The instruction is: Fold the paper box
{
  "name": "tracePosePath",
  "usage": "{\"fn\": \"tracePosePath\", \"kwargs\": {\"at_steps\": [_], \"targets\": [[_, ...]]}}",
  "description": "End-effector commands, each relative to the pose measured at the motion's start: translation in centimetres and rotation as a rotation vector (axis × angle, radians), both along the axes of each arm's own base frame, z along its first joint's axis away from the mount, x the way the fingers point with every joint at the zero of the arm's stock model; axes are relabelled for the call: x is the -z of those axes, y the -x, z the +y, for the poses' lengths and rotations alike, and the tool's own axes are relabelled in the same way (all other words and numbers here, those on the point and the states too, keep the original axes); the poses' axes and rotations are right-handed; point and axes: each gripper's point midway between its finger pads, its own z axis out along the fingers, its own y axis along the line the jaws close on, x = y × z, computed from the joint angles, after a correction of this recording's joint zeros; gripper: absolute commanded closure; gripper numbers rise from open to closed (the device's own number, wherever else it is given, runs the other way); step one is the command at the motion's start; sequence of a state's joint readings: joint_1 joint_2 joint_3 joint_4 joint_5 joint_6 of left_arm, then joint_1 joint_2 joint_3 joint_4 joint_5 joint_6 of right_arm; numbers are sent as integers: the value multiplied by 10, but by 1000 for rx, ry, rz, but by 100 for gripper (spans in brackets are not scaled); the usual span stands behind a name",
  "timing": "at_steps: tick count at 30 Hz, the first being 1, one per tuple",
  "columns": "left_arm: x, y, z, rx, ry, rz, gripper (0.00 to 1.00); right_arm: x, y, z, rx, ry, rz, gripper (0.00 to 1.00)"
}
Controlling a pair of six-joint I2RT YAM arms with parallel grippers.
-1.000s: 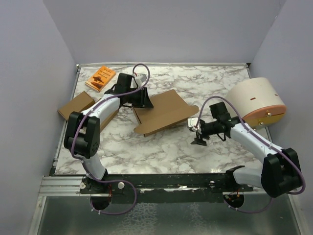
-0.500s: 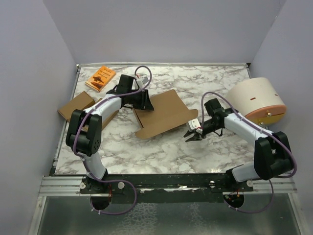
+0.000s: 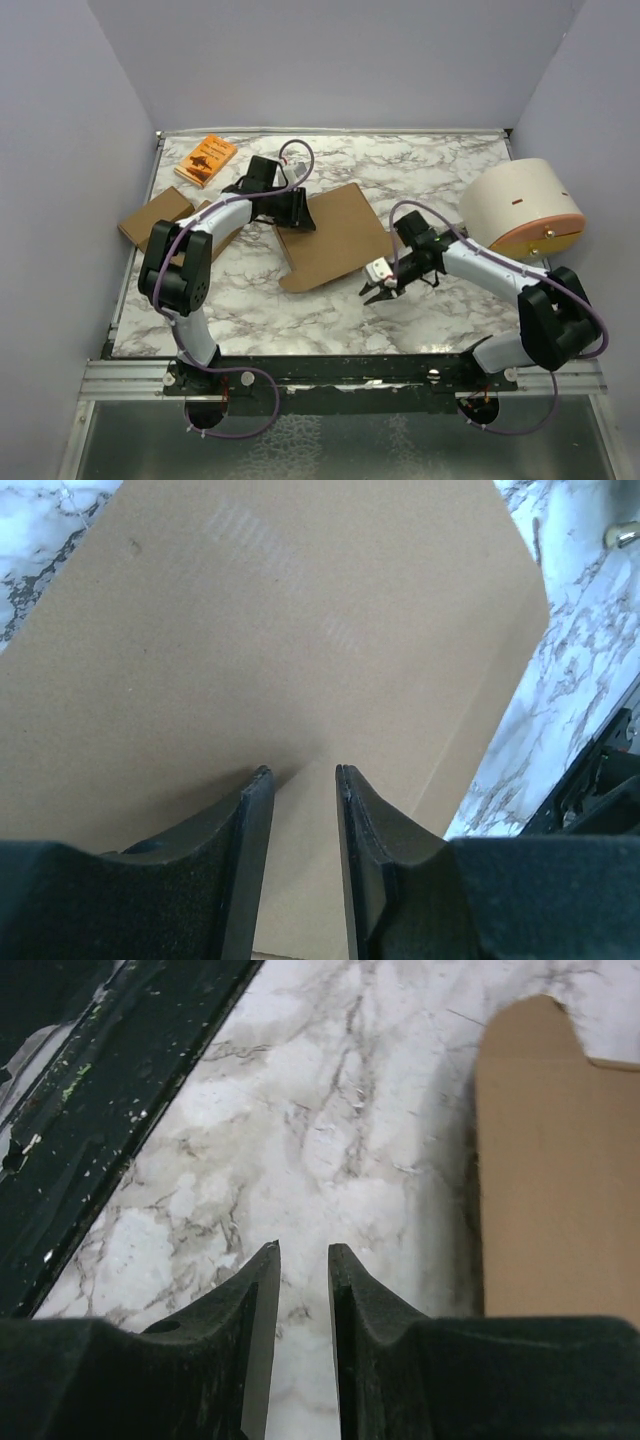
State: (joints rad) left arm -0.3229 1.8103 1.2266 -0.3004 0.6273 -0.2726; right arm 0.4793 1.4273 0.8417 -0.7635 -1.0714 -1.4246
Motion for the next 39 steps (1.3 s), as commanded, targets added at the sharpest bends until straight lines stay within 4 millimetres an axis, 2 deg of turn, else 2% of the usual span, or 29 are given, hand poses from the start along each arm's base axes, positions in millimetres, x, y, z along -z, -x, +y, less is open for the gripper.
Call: {"fn": "tracePosePath", "kwargs": {"at_steps": [1,2,3,4,6,7,9,11,14,17,19,23,29,30,32,39], "targets": [[-48,-13,-1,-34,52,-144,63,24,-6,26,0,54,-111,74],[-53,-19,1,-49,62,-160,61,27,-4,31,-13,63,-125,75],[-70,-24,4,-65,80,-205,59,31,-3,37,-17,73,-140,76],[-77,-31,10,-88,86,-231,57,33,-4,43,-9,76,-167,78],[-82,-47,25,-153,92,-256,48,40,-8,54,22,83,-250,81],[-83,-56,33,-190,101,-261,47,47,-8,56,46,89,-293,83],[-77,-74,49,-261,105,-249,45,48,-16,65,94,59,-408,93],[-64,-90,62,-307,75,-235,45,52,-19,69,122,53,-482,98],[-49,-105,69,-331,55,-214,44,54,-19,75,159,25,-597,99],[-35,-111,72,-325,24,-191,44,52,-12,87,169,-29,-762,99],[-34,-120,74,-321,20,-193,44,45,-13,97,208,-77,-862,99],[-18,-124,71,-288,26,-156,43,39,-24,106,293,-135,-1026,99],[4,-113,65,-244,34,-77,43,15,-40,100,445,-293,-1273,99],[7,-111,65,-239,35,-65,44,20,-45,100,450,-270,-1313,99],[12,-106,64,-228,34,-50,44,25,-49,103,465,-260,-1310,99],[21,-92,61,-185,36,-8,45,14,-54,111,499,-292,-1317,99]]}}
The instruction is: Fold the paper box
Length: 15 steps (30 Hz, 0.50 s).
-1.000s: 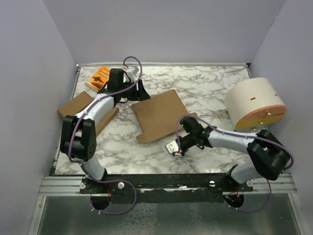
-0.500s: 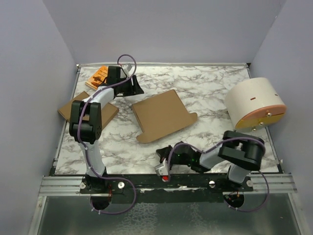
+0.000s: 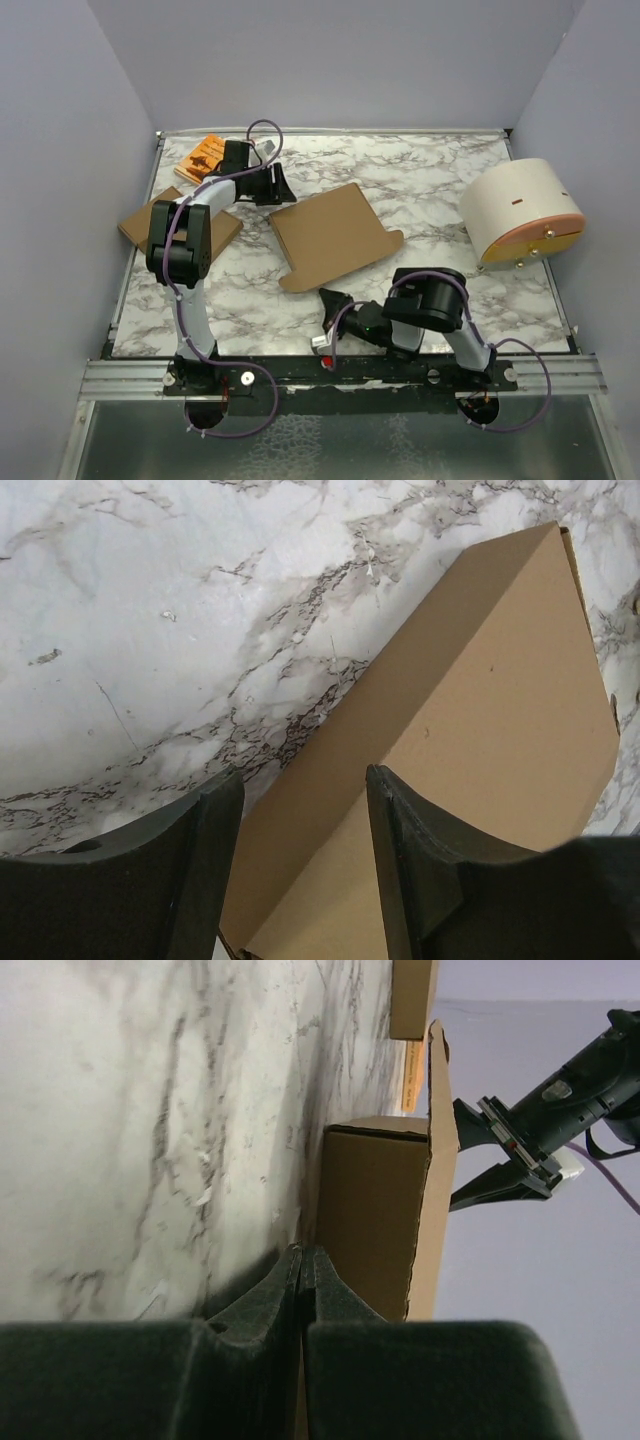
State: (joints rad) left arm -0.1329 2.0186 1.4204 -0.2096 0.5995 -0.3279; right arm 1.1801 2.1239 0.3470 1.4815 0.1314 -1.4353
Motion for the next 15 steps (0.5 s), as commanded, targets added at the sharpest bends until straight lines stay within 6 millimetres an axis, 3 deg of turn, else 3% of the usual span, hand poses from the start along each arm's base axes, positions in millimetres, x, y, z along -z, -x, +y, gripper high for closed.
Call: {"fn": "tracePosePath", "kwargs": {"at_steps": [1,7,15], "targets": [[7,14,-5,62,22,35,45,-64,-19,8,61,-260,-130,99],[12,24,-10,94,24,60,46,-84,-23,12,69,-322,-117,99],[14,30,-18,131,42,78,46,-83,-39,9,108,-324,-108,99]]}}
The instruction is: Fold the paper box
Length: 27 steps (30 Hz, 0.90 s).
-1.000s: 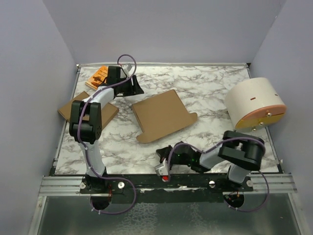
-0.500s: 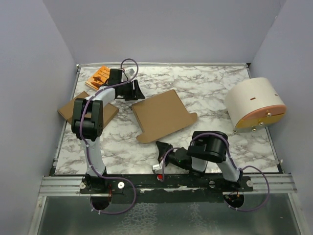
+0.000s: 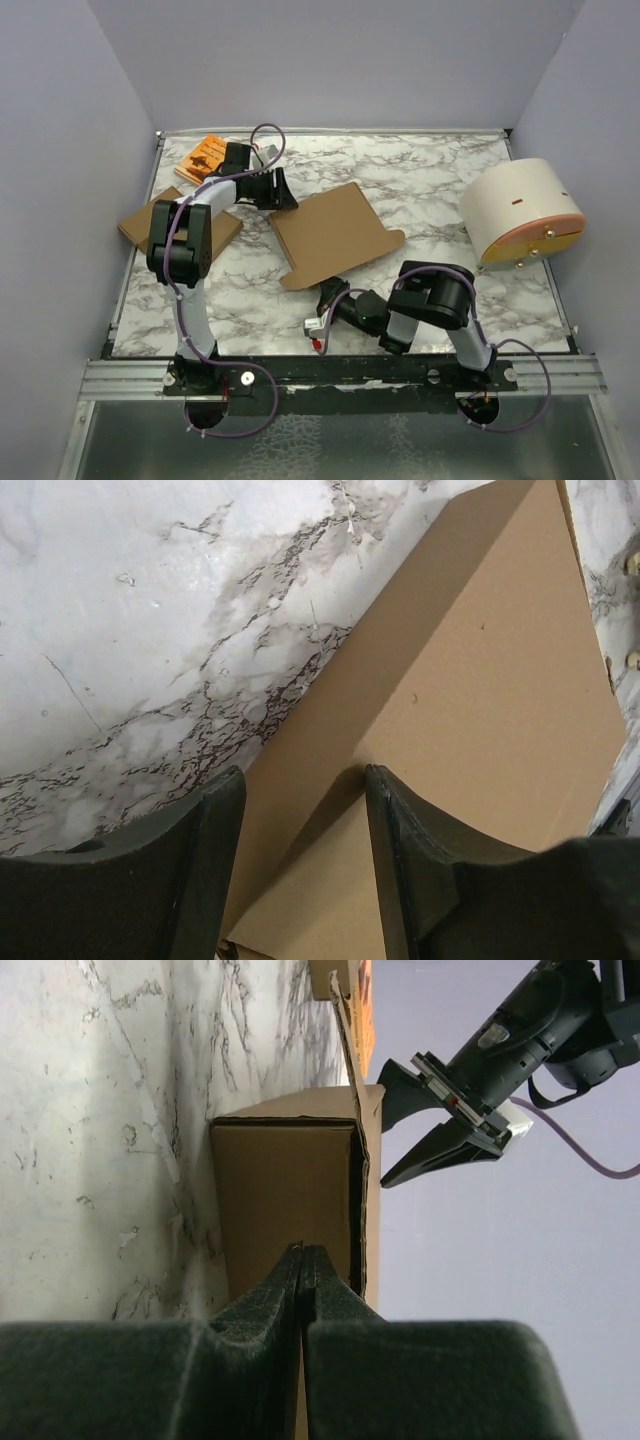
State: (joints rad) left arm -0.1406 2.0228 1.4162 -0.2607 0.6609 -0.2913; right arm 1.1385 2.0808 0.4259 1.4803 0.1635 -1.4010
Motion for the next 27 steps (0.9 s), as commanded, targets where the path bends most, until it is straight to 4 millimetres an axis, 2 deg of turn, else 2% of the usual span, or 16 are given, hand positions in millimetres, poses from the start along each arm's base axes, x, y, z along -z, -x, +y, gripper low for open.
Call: {"fn": "tracePosePath", "kwargs": {"at_steps": [1,7,16,19,22,27], "targets": [[10,14,-11,68,19,43,47,-44,-10,-2,34,-187,-89,99],[20,28,-21,125,16,82,48,-33,-20,-4,58,-169,-81,99],[26,41,-28,172,12,116,48,-38,-40,-10,104,-192,-90,99],[25,39,-27,163,7,112,48,-38,-34,-12,74,-192,-90,99],[16,28,-26,135,1,86,47,-38,-17,-18,5,-170,-82,99],[-6,0,-19,69,1,20,46,-15,16,-36,-105,-65,51,99]]}}
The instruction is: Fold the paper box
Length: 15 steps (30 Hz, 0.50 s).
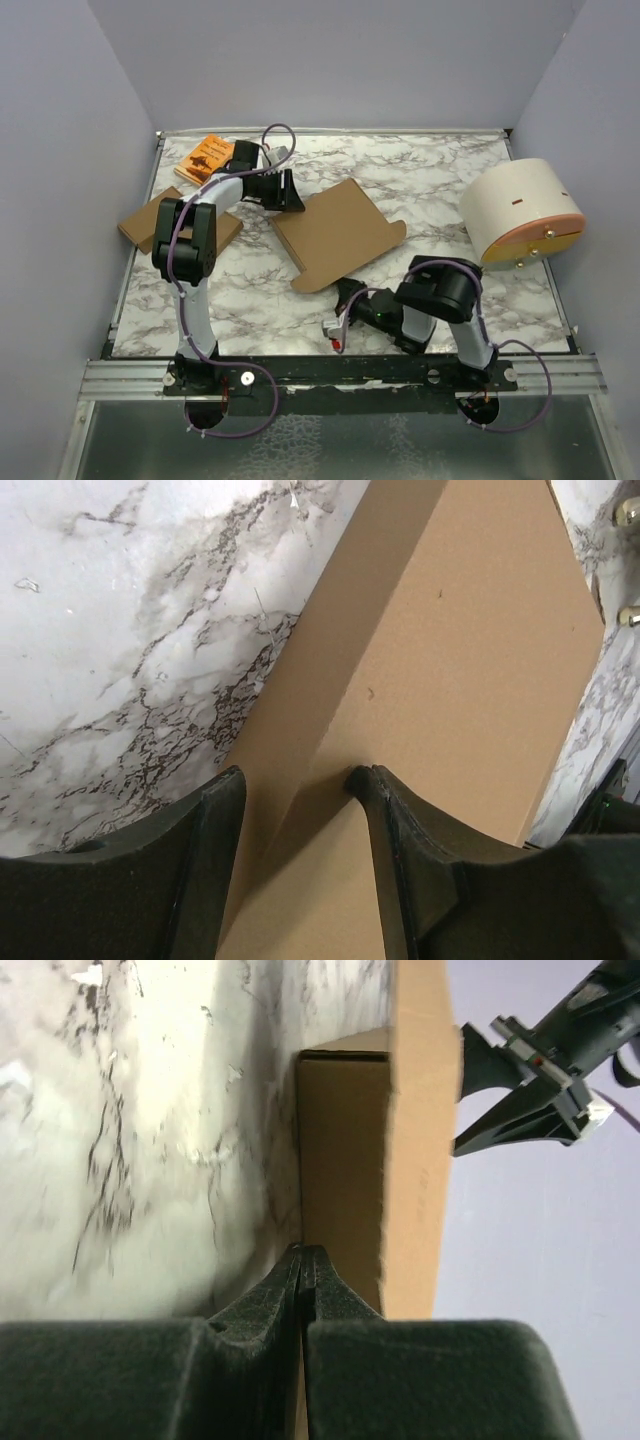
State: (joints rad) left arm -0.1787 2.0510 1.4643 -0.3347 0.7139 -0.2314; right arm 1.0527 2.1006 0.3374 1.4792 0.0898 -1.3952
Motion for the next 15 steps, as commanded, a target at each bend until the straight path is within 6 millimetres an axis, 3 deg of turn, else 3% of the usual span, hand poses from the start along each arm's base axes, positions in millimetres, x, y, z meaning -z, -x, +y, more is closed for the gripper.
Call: {"fn": "tracePosePath", "kwargs": {"at_steps": [1,5,11,15], "targets": [[-11,-19,3,-47,-8,-12,46,-42,31,-4,-136,-126,17,99],[-23,-36,4,-76,5,-45,45,-28,39,-23,-136,-49,107,99],[-21,-47,-5,-62,39,-36,45,-31,-1,-54,10,-62,104,99],[-16,-50,-12,-45,51,-19,44,-31,-5,-64,11,-76,47,99]]}}
